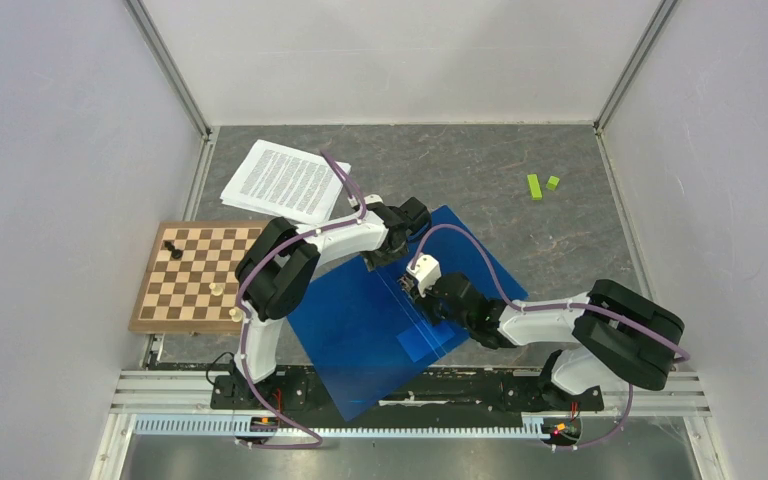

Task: Put the files into the folder

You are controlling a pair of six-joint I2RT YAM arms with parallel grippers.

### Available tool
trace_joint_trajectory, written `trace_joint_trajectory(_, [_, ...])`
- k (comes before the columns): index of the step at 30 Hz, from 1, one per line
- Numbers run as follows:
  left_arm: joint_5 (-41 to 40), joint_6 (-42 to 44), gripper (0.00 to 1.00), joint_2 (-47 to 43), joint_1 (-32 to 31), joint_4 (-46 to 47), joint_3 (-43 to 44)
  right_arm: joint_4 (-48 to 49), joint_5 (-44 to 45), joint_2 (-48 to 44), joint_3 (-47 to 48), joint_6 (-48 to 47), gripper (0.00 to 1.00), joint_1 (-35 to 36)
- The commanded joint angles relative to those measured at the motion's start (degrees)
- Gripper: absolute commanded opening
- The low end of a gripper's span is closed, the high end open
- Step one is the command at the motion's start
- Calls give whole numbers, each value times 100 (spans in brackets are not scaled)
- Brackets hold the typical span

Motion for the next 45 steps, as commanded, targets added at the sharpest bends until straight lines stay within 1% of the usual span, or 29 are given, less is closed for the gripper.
trace_joint_trajectory(1, [156, -497, 52, 292, 55, -189, -417, -41, -147, -120, -197, 48, 20, -179])
trace_joint_trajectory(3, [363, -727, 41, 116, 54, 233, -958, -32, -92, -110, -212, 96, 20, -246])
trace_joint_trajectory(4, [487, -798, 38, 19, 52, 414, -1191, -23, -89, -109, -214, 110, 20, -270])
trace_joint_trajectory(5, [595, -809, 37, -68, 46, 564, -1343, -23, -100, -108, -207, 112, 21, -286])
trace_joint_trajectory(7, [791, -665, 41, -286, 40, 862, -1553, 1, -117, -71, -198, 113, 21, -287])
trace_joint_trajectory(11, [865, -534, 51, -707, -38, 936, -1596, 60, -159, 34, -184, 121, 20, -288])
trace_joint_trajectory(12, [901, -538, 52, -793, -58, 929, -1605, 80, -160, 31, -195, 135, 20, -288])
trace_joint_trajectory(15, [1053, -647, 51, -968, -176, 901, -1638, 126, -153, 23, -215, 148, 20, -288])
trace_joint_trajectory(19, [1384, -816, 48, -977, -342, 899, -1543, 166, -152, 41, -233, 162, 19, -294])
trace_joint_trajectory(23, [1323, -1026, 46, -924, -498, 750, -1370, 188, -186, 35, -232, 207, 18, -292])
trace_joint_trajectory(28, [1414, -1238, 45, -664, -500, 701, -1212, 219, -186, 1, -248, 234, 18, -296])
trace_joint_trajectory(31, [1492, -1331, 39, -485, -503, 686, -1190, 225, -182, 21, -268, 245, 17, -294])
trace_joint_trajectory(34, [1606, -1453, 31, -361, -509, 682, -1251, 240, -151, 0, -303, 260, 17, -296])
trace_joint_trajectory(40, [1698, -1620, 11, -287, -509, 673, -1450, 267, -107, -3, -320, 297, 17, -295])
trace_joint_trajectory(42, [1677, -1644, 6, -291, -510, 678, -1527, 236, -73, -3, -297, 307, 17, -297])
trace_joint_trajectory(43, [1660, -1661, 3, -292, -509, 680, -1569, 215, -67, -8, -279, 329, 18, -295])
trace_joint_trajectory(45, [1665, -1716, 2, -274, -509, 680, -1659, 161, -48, -44, -238, 387, 23, -314])
